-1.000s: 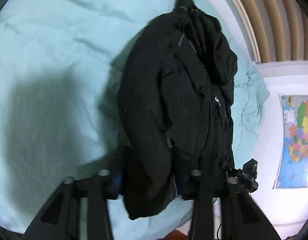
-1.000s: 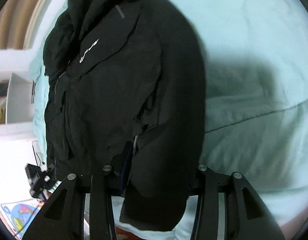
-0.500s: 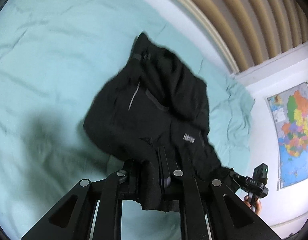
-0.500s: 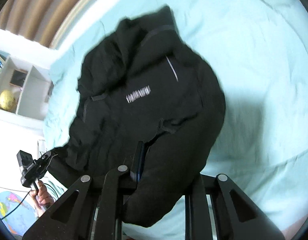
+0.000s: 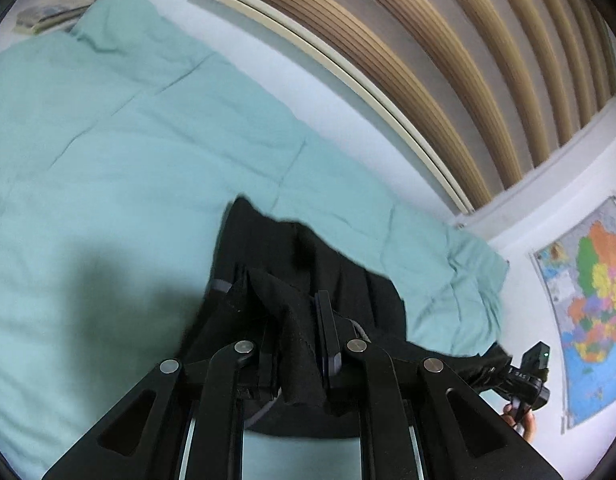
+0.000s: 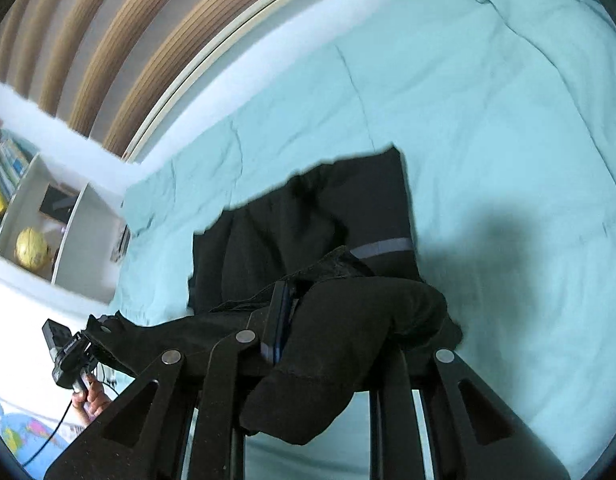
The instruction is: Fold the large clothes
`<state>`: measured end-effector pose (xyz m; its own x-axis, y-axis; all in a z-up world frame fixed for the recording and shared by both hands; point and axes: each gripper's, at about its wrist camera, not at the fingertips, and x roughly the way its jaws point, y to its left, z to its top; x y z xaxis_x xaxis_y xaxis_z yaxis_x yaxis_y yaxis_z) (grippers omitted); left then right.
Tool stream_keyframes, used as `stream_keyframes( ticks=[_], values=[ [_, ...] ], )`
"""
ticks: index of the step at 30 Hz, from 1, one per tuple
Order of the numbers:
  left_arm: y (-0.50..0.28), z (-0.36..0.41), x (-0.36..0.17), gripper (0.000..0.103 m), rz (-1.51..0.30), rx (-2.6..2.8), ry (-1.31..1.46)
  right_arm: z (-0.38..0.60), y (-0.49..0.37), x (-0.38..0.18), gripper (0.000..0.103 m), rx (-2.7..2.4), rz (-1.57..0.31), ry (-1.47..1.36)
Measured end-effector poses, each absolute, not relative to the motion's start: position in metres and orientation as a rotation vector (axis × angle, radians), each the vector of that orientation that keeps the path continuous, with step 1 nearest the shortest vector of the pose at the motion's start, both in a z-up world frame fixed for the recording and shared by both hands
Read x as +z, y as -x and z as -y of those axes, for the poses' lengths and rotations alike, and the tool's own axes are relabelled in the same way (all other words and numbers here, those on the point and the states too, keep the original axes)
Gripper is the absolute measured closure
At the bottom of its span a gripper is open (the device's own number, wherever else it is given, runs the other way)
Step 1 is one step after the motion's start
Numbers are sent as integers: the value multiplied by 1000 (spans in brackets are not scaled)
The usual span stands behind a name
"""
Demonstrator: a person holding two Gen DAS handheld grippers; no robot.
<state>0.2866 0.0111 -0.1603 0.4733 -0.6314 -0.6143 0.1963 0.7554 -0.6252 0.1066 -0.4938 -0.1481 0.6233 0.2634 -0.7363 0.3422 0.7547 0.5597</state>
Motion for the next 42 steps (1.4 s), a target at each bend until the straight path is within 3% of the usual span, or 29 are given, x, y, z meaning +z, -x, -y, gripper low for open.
stream_keyframes(
  ticks=[4, 6, 8, 13, 17, 21, 27, 32, 37, 42],
  values=[
    [-350, 15, -175, 85, -971, -485, 536, 519, -172, -169, 74, -87, -943, -815],
    [-383, 29, -193, 81, -993, -456, 553, 531, -201, -190, 65, -107, -956, -875],
    [-413, 44, -223, 76, -1055, -403, 550, 541, -227, -214, 47, -119, -983, -925],
    [-454, 82, -306, 71, -1224, -322, 473, 542, -277, -288, 42, -167, -1101, -953],
    [-463, 92, -337, 71, -1257, -316, 463, 540, -290, -318, 42, -177, -1132, -950],
    [-468, 92, -332, 71, -1285, -346, 462, 541, -293, -320, 39, -154, -1144, -953],
    [-448, 75, -270, 68, -1166, -482, 350, 551, -273, -281, 37, -93, -1106, -947],
    [-426, 44, -224, 35, -1089, -594, 409, 560, -236, -236, 23, -53, -1028, -954],
    [-422, 24, -211, 25, -1021, -595, 443, 556, -224, -214, 23, -113, -1038, -768],
    [-446, 44, -250, 25, -1121, -508, 324, 544, -257, -239, 23, -141, -1081, -529]
  ],
)
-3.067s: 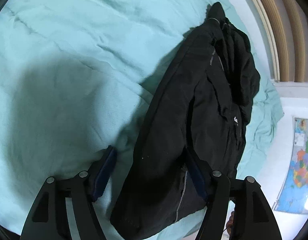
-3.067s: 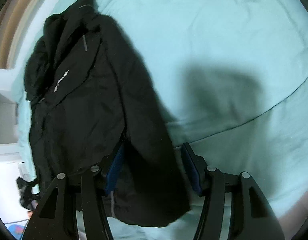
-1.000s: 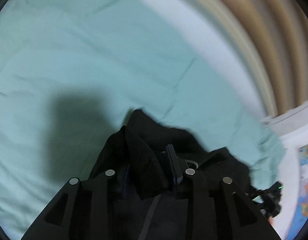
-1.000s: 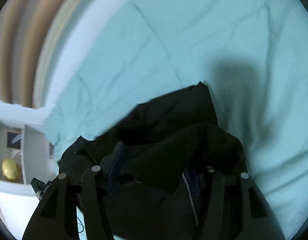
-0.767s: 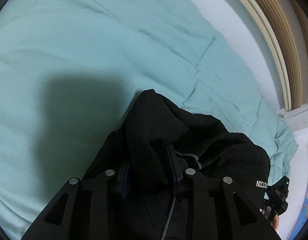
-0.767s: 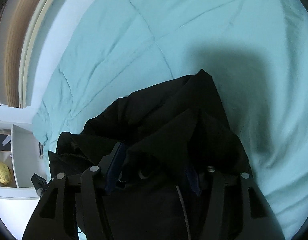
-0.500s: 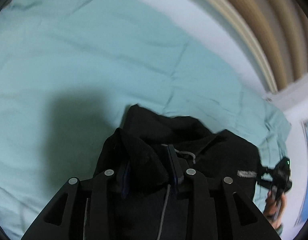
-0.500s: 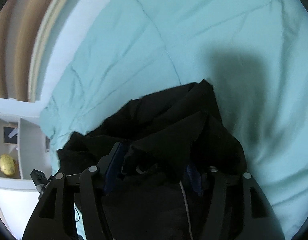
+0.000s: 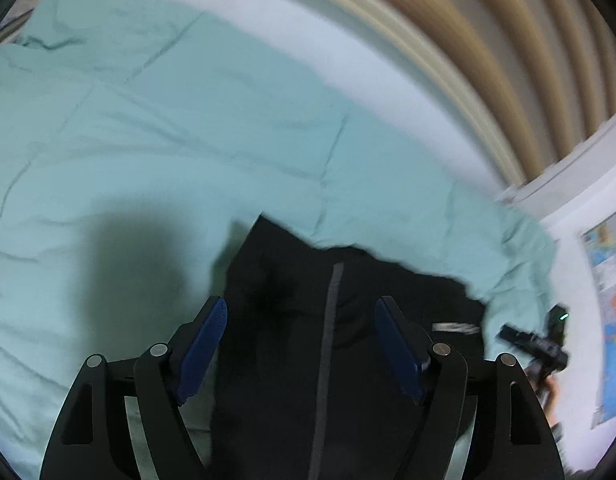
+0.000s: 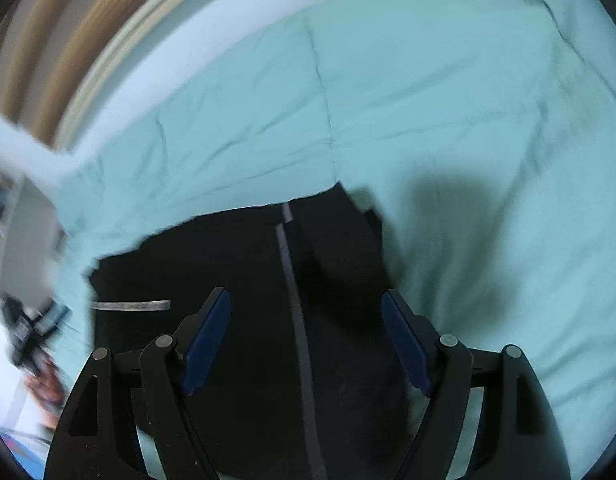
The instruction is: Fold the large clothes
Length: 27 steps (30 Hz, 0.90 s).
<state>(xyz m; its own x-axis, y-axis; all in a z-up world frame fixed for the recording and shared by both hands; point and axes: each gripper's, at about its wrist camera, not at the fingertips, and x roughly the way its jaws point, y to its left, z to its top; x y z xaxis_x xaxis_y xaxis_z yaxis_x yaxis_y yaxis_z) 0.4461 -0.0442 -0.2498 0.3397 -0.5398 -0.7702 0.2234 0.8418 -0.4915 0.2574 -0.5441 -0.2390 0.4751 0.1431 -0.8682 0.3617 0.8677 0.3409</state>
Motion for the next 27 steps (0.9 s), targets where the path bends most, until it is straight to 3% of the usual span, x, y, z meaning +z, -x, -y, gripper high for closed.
stream_keyframes(
  ticks=[3, 12, 13, 14, 15, 16, 17, 20, 27],
  values=[
    [-462, 59, -275, 25, -1177, -476, 266, 549, -268, -256, 23, -143, -1084, -391],
    [-495, 65, -312, 26, -1240, -562, 435, 561, -294, -285, 24, -22, -1107, -397],
    [-494, 69, -311, 29, -1228, -560, 414, 560, -297, -287, 37, -12, -1108, -398],
    [-490, 73, -308, 44, -1211, -543, 373, 555, -300, -289, 59, -10, -1107, -383],
    [-489, 77, -306, 54, -1205, -535, 343, 545, -305, -289, 67, -23, -1107, -355],
    [-485, 78, -304, 74, -1199, -521, 314, 540, -306, -290, 71, -38, -1103, -325],
    [-482, 77, -300, 83, -1188, -521, 309, 537, -302, -286, 79, -49, -1090, -299],
    [-470, 71, -280, 87, -1124, -513, 287, 530, -286, -266, 86, -83, -1044, -245],
    [-472, 60, -208, 88, -929, -544, 356, 528, -269, -182, 89, -233, -880, -119]
  ],
)
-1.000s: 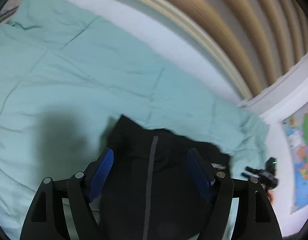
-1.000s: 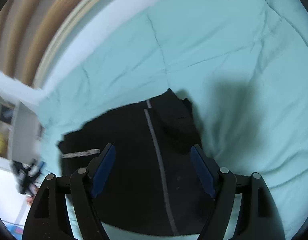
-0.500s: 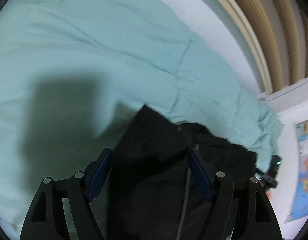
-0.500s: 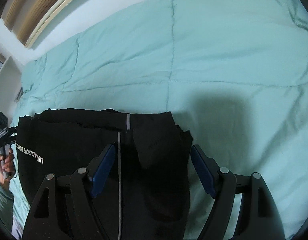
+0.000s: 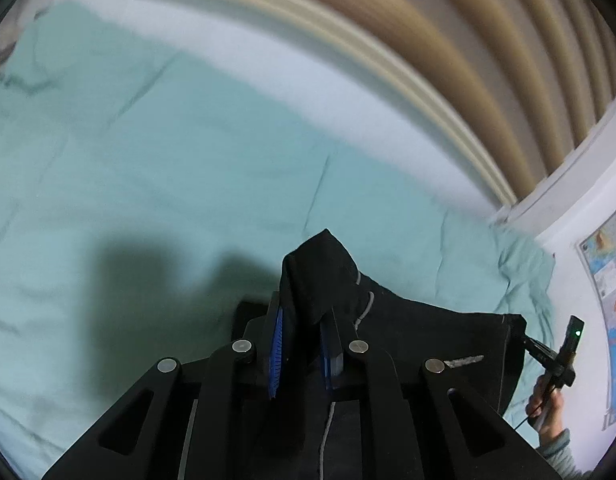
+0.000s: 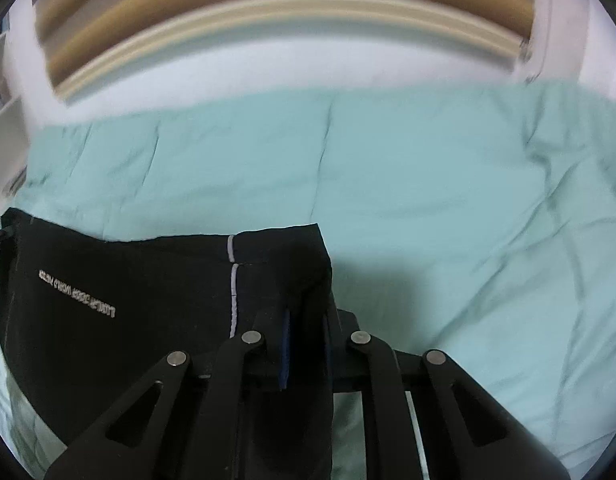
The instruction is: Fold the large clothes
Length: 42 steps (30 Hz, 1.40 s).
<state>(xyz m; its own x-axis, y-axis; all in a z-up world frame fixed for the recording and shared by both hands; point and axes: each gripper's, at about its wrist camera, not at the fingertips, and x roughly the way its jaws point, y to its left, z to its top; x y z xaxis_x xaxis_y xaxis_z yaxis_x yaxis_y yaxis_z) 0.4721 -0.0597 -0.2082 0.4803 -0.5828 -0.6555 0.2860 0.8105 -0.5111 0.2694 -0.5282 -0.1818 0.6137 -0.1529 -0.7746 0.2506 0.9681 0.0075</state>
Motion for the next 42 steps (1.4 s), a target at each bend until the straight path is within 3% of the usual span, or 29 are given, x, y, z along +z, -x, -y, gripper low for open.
stream_keyframes(
  ticks=[4, 10, 12, 16, 20, 24, 26, 30, 37, 42],
  values=[
    [-499, 77, -206, 88, -911, -478, 327, 518, -306, -178, 89, -327, -869, -27],
    [-542, 104, -299, 87, -1137, -323, 278, 522, -367, -265, 89, -391, -1065, -36],
    [-545, 107, -328, 85, -1192, -302, 279, 521, -375, -297, 89, -383, -1139, -62],
    [-546, 111, -337, 73, -1204, -285, 252, 517, -385, -330, 87, -377, -1219, -95],
    [-545, 109, -322, 53, -1199, -266, 216, 516, -387, -327, 76, -372, -1229, -102],
    [-528, 84, -286, 53, -1121, -276, 272, 530, -364, -298, 62, -346, -1194, -244],
    [-511, 79, -257, 51, -1068, -279, 247, 529, -341, -270, 47, -325, -1129, -311],
    [-467, 93, -219, 44, -1007, -373, 230, 500, -297, -227, 27, -266, -1035, -354],
    [-359, 169, -219, 43, -1008, -592, 139, 401, -244, -228, 25, -143, -1057, -302],
    [-318, 215, -271, 44, -1117, -640, 31, 362, -227, -266, 26, -162, -1113, -201]
  ],
)
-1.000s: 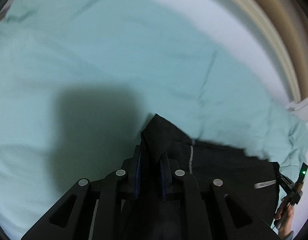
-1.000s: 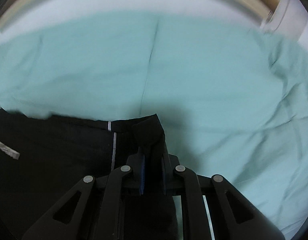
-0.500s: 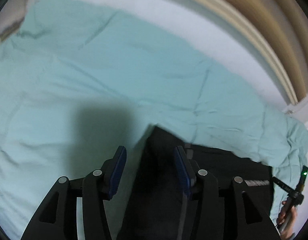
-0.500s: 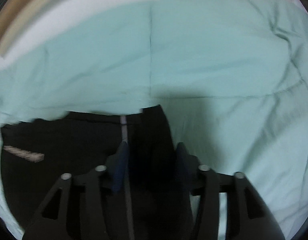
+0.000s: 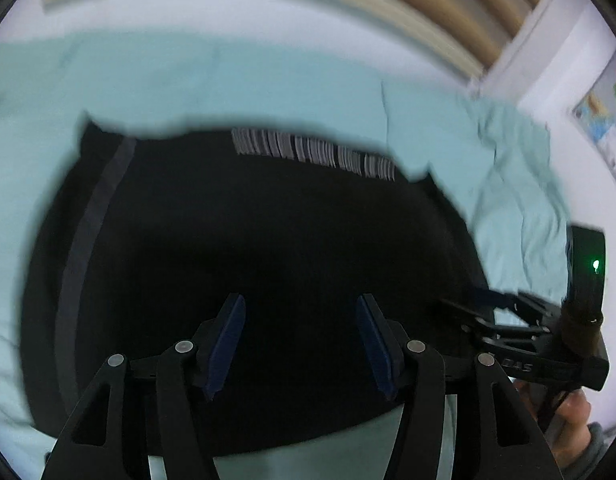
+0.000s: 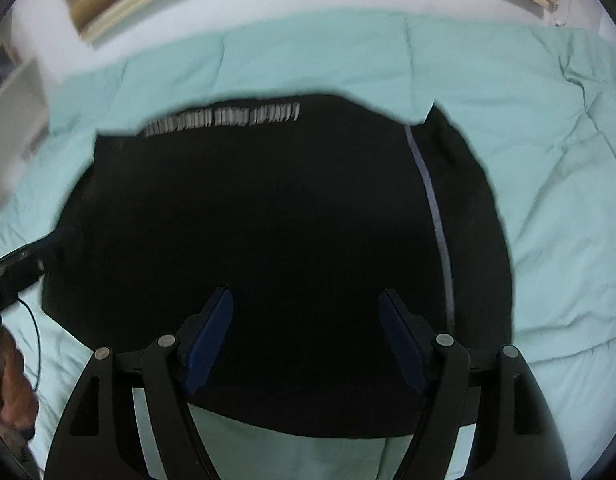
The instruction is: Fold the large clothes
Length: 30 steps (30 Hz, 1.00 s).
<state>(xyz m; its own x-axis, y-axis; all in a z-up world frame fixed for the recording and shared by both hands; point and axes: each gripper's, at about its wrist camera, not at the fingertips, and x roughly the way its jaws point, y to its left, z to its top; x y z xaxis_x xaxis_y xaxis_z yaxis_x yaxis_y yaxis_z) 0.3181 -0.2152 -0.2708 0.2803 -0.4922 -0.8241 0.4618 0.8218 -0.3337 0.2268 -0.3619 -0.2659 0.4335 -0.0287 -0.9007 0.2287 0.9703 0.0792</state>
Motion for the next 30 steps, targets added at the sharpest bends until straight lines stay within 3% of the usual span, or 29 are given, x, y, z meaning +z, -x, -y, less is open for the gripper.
stream_keyframes(
  ticks=[4, 7, 12, 18, 25, 30],
  values=[
    [-326, 220, -325, 44, -1209, -599, -10, 360, -230, -318, 25, -167, -1196, -180],
    [-338, 218, -328, 44, -1239, -584, 36, 354, -233, -325, 25, -180, -1188, -132],
    [-332, 208, -295, 44, -1206, -619, 62, 369, -234, -296, 28, -146, -1185, -212],
    [-369, 185, -258, 43, -1107, -565, 161, 392, -270, -242, 28, -166, -1021, -253],
    [-417, 200, -310, 44, -1214, -413, 46, 396, -336, -318, 28, -188, -1180, -290],
    [-425, 207, -315, 42, -1213, -392, 2, 396, -341, -331, 26, -198, -1186, -282]
  ],
)
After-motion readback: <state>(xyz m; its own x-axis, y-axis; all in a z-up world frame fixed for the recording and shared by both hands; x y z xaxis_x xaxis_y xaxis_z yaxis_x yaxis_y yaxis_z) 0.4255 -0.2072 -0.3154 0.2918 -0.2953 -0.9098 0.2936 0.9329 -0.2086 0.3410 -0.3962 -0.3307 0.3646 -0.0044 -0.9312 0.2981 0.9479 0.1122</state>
